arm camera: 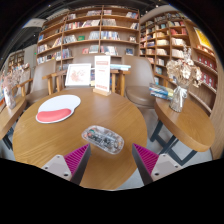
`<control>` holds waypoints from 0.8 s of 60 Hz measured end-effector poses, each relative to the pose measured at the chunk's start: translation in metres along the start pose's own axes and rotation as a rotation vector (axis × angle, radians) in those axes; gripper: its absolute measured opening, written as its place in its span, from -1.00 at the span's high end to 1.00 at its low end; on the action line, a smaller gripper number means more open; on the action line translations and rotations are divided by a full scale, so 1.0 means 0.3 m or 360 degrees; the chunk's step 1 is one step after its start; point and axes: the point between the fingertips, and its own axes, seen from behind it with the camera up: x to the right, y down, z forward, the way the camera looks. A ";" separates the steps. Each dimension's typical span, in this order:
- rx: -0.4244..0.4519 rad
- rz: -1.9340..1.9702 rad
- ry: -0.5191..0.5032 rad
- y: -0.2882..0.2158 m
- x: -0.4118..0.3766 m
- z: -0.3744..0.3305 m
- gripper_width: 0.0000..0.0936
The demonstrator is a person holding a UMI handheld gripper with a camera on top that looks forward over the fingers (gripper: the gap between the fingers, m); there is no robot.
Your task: Arrange mouse
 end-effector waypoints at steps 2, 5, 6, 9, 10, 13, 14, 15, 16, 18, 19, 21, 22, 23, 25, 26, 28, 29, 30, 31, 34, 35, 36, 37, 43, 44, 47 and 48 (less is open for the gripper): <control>-0.0006 -0.0005 0.0006 -0.001 0.010 0.019 -0.83; 0.0001 -0.0002 -0.0016 -0.014 0.002 0.044 -0.83; -0.0001 0.0000 -0.0020 -0.016 0.003 0.052 -0.83; -0.0003 0.0012 -0.0032 -0.027 0.003 0.072 -0.82; -0.0005 0.0015 -0.0034 -0.029 0.003 0.079 -0.82; -0.0006 0.0013 -0.0033 -0.043 0.008 0.090 -0.83; -0.0004 0.0011 -0.0031 -0.048 0.008 0.097 -0.83; -0.0003 0.0008 -0.0029 -0.053 0.009 0.103 -0.83; -0.0003 0.0006 -0.0027 -0.058 0.010 0.109 -0.83; -0.0001 0.0004 -0.0023 -0.066 0.011 0.124 -0.83; -0.0001 0.0003 -0.0020 -0.070 0.011 0.130 -0.83; -0.0002 0.0004 -0.0012 -0.077 0.013 0.142 -0.82; -0.0003 0.0005 -0.0008 -0.081 0.015 0.148 -0.82; -0.0004 0.0007 -0.0005 -0.085 0.016 0.154 -0.82; -0.0008 0.0014 -0.0001 -0.093 0.018 0.165 -0.82; -0.0010 0.0020 0.0000 -0.096 0.019 0.171 -0.82; -0.0015 0.0033 -0.0003 -0.101 0.024 0.181 -0.81; -0.0017 0.0040 -0.0008 -0.103 0.023 0.186 -0.80; -0.0020 0.0048 -0.0014 -0.103 0.022 0.190 -0.79; -0.0024 0.0058 -0.0022 -0.103 0.019 0.193 -0.78; -0.0028 0.0081 -0.0022 -0.109 0.018 0.199 -0.74; -0.0029 0.0078 -0.0017 -0.109 0.022 0.200 -0.73; -0.0025 0.0072 -0.0015 -0.111 0.023 0.202 -0.71; -0.0025 0.0069 -0.0016 -0.111 0.022 0.204 -0.68; -0.0032 0.0047 -0.0051 -0.115 0.006 0.209 -0.24; -0.0031 0.0048 -0.0059 -0.118 0.001 0.211 0.00; -0.0048 0.0056 -0.0029 -0.118 0.017 0.219 0.02; -0.0056 0.0047 -0.0027 -0.118 0.017 0.219 0.04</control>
